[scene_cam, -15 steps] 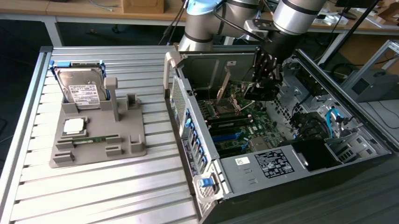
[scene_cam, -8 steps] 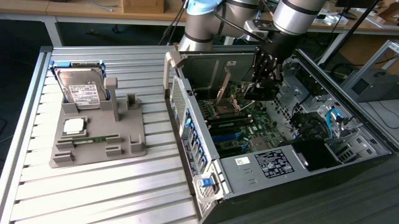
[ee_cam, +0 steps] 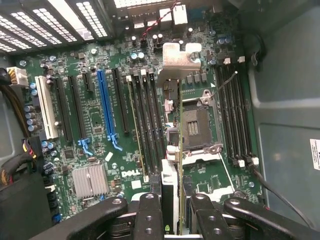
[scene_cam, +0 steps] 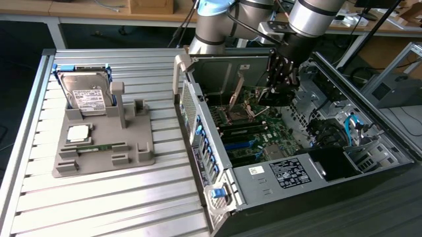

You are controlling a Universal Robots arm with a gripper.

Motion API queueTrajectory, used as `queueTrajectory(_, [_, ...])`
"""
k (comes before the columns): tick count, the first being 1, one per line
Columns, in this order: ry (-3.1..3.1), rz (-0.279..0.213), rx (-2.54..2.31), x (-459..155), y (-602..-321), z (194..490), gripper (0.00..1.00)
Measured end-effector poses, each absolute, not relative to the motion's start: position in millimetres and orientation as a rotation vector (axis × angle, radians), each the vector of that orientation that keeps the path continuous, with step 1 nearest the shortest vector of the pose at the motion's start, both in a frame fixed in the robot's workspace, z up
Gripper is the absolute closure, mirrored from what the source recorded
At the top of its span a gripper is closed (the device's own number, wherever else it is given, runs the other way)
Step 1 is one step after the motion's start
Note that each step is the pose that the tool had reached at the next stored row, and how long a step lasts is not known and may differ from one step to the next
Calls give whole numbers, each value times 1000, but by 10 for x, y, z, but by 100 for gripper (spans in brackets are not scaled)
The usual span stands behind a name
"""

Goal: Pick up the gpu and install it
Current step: 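Insert the gpu into the slot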

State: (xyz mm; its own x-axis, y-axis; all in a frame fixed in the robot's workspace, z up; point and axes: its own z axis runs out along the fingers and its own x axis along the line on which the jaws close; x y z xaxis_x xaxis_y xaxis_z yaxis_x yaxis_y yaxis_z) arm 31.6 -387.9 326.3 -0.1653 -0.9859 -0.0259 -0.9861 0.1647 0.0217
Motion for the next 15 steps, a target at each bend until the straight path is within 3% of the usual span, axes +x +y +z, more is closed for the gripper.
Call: queueTrajectory(15, [2357,52,-2069,316,-3879,3258,73])
